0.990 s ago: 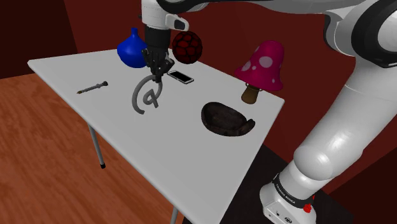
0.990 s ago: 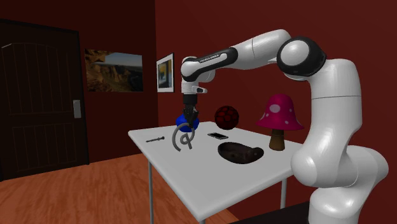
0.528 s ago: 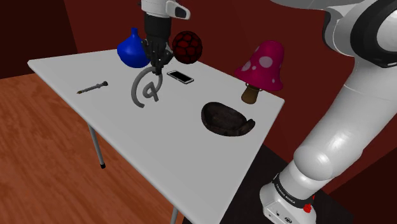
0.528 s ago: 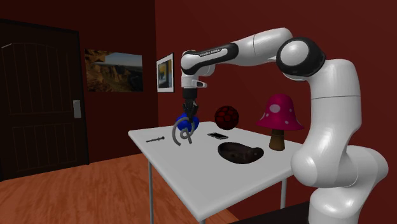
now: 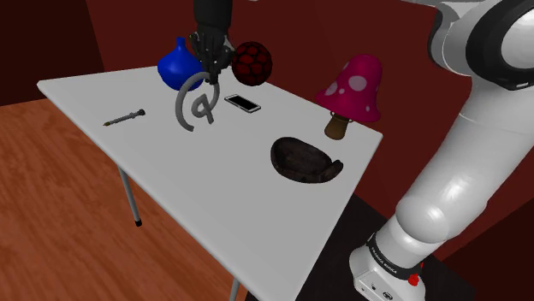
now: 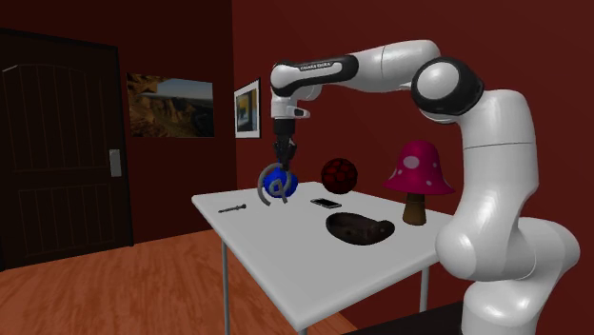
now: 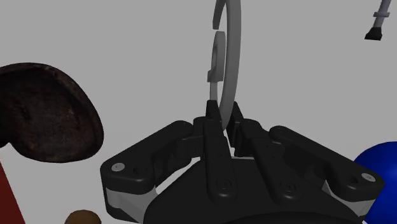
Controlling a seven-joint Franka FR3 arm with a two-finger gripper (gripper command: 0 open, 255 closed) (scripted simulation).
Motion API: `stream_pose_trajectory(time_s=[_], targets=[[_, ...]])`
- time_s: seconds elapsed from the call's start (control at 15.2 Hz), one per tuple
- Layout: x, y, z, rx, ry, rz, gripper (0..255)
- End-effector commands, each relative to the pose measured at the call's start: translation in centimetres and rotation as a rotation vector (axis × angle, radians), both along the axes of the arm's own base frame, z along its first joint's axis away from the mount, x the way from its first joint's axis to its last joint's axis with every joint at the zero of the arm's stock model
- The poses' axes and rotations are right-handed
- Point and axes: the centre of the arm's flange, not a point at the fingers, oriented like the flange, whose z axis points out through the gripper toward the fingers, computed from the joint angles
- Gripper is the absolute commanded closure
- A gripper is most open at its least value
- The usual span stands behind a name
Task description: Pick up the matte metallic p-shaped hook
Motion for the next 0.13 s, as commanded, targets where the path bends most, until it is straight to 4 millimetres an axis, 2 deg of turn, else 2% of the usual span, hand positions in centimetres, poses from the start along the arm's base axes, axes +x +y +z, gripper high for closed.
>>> stream_pose_trajectory(time_s=[0.0, 0.07], targets=[[-0.05, -0.04, 0.75, 0.000, 0.000, 0.000, 255], [-0.06, -0.05, 0.74, 0.000, 0.000, 0.000, 255]])
